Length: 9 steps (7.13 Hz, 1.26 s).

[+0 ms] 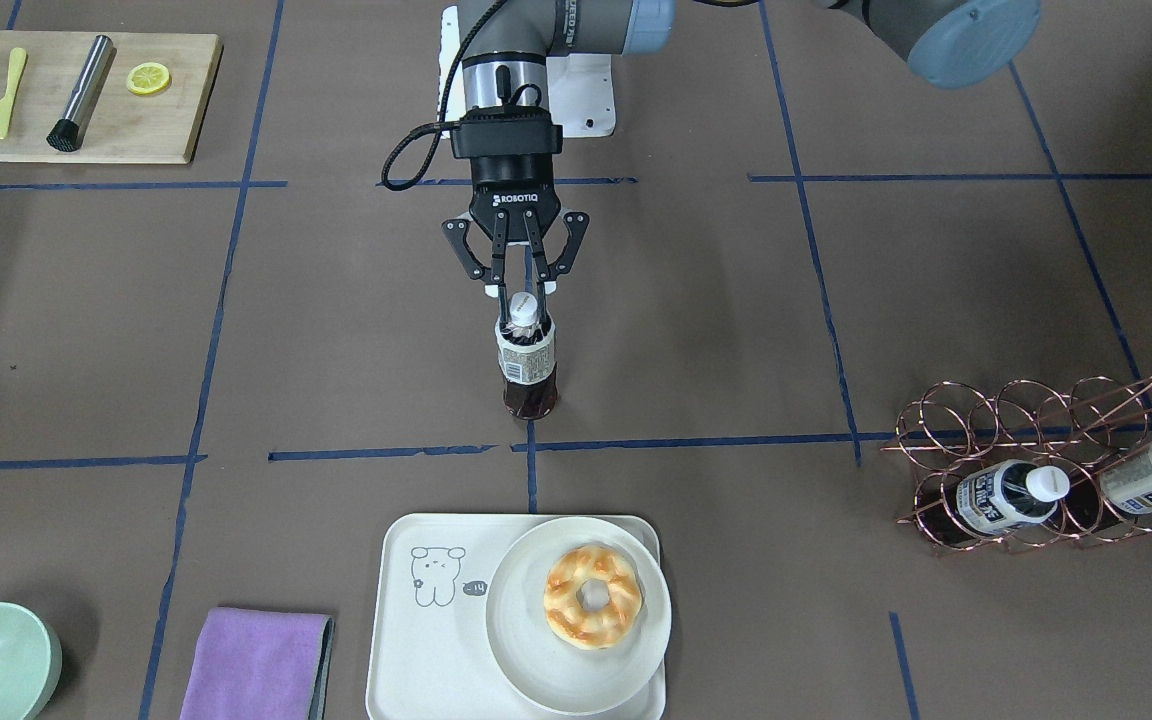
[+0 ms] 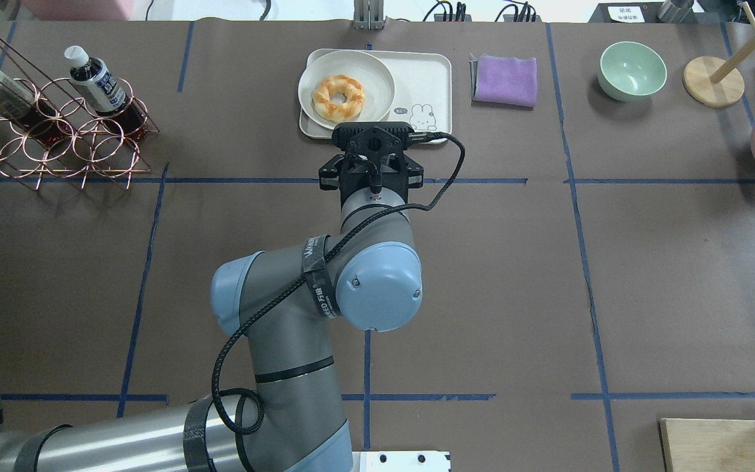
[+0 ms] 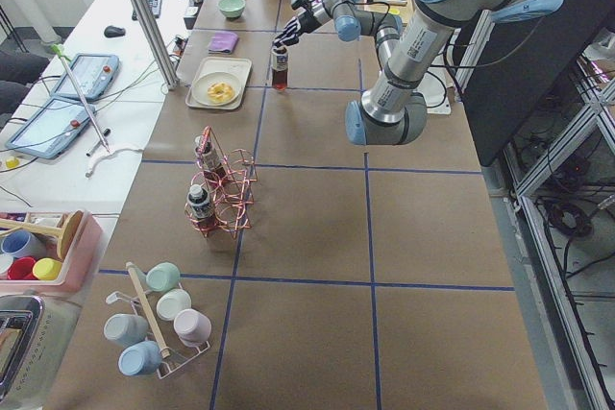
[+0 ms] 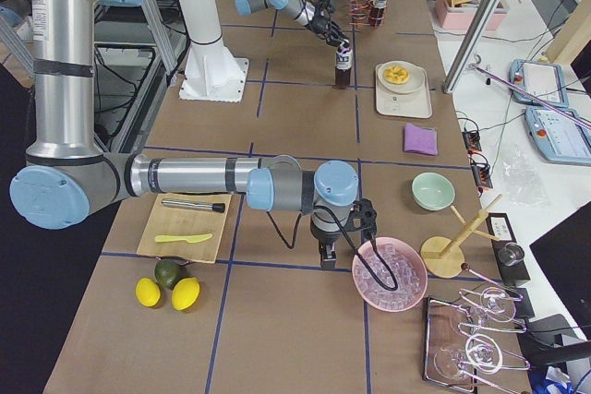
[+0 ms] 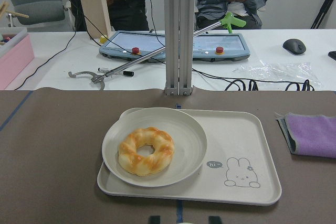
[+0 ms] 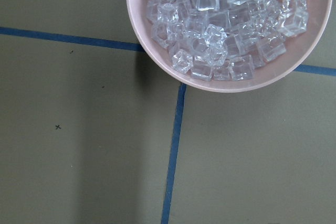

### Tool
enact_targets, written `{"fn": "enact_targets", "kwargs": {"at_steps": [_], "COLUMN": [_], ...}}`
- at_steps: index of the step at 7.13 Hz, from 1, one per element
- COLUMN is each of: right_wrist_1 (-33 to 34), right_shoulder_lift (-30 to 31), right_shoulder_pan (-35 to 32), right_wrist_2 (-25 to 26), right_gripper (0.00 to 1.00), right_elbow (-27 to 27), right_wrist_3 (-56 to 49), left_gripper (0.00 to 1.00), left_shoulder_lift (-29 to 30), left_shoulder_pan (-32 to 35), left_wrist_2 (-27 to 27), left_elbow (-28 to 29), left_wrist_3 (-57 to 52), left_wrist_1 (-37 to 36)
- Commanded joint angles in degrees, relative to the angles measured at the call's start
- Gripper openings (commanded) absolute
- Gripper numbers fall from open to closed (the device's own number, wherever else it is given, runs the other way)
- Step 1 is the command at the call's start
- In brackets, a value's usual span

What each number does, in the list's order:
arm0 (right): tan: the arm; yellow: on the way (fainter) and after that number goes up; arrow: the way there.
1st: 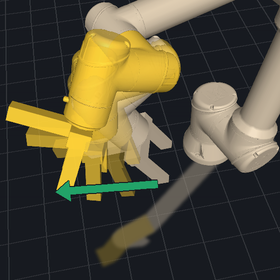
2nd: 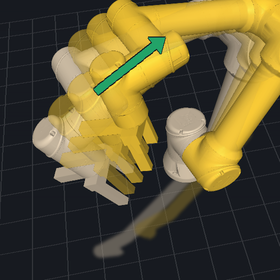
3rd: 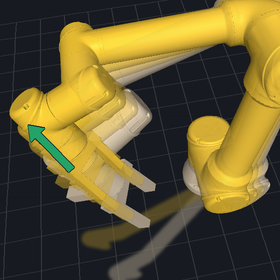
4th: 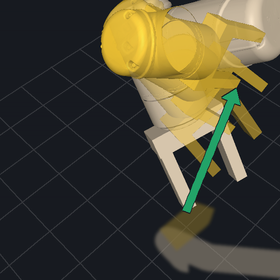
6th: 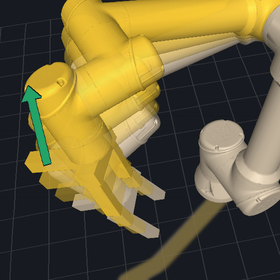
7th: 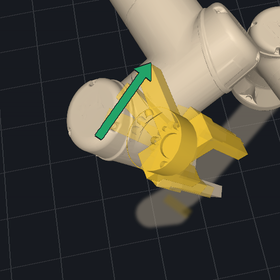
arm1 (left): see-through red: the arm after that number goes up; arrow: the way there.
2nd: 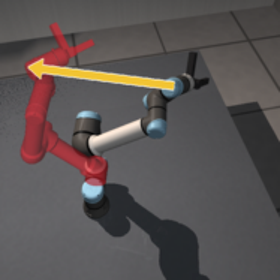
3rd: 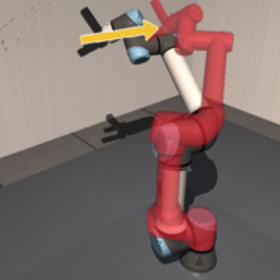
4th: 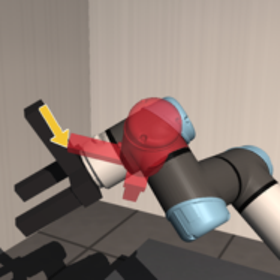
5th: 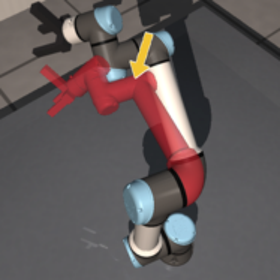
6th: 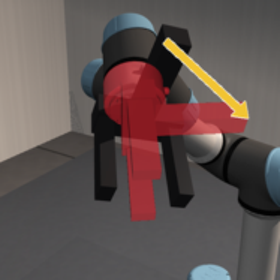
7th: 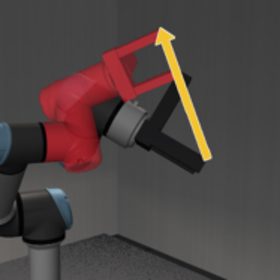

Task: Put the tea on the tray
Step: 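Carry the held tea bottle with the left gripper toward the white tray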

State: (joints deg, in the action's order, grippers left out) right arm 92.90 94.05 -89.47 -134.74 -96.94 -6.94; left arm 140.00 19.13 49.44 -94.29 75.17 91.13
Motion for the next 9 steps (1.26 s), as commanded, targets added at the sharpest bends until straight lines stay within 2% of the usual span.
{"fn": "enact_targets", "kwargs": {"at_steps": [1,2,3,4,5,7,9], "right_wrist_1": [0.00,0.00,0.00,0.00,0.00,0.00,0.00], "right_shoulder_lift": [0.00,0.00,0.00,0.00,0.00,0.00,0.00], "right_shoulder_pan": [0.00,0.00,0.00,0.00,0.00,0.00,0.00], "right_wrist_2": [0.00,0.00,0.00,0.00,0.00,0.00,0.00], "right_gripper": [1.00,1.00,1.00,1.00,1.00,1.00,1.00], "right_elbow": [-0.09,-0.09,-0.09,-0.09,-0.09,0.00,0.00], "right_wrist_3": [0.00,0.00,0.00,0.00,0.00,0.00,0.00], "left_gripper": [0.56,0.61,0.78,1.00,1.00,1.00,1.00], "left_shoulder_lift": [-0.17,-0.17,-0.17,-0.17,-0.95,-7.34,-10.00], "left_shoulder_pan": [-0.14,-0.14,-0.05,0.12,0.47,1.96,5.81], "left_wrist_2": [0.04,0.04,0.04,0.13,2.74,10.20,21.24], "left_elbow": [0.07,-0.02,-0.89,-2.55,-6.74,-15.01,-17.15], "left_wrist_3": [0.07,0.07,-0.28,-0.55,-0.64,-0.72,-0.73], "left_wrist_1": [0.01,0.09,0.01,-0.25,-1.13,-2.79,-5.07]}}
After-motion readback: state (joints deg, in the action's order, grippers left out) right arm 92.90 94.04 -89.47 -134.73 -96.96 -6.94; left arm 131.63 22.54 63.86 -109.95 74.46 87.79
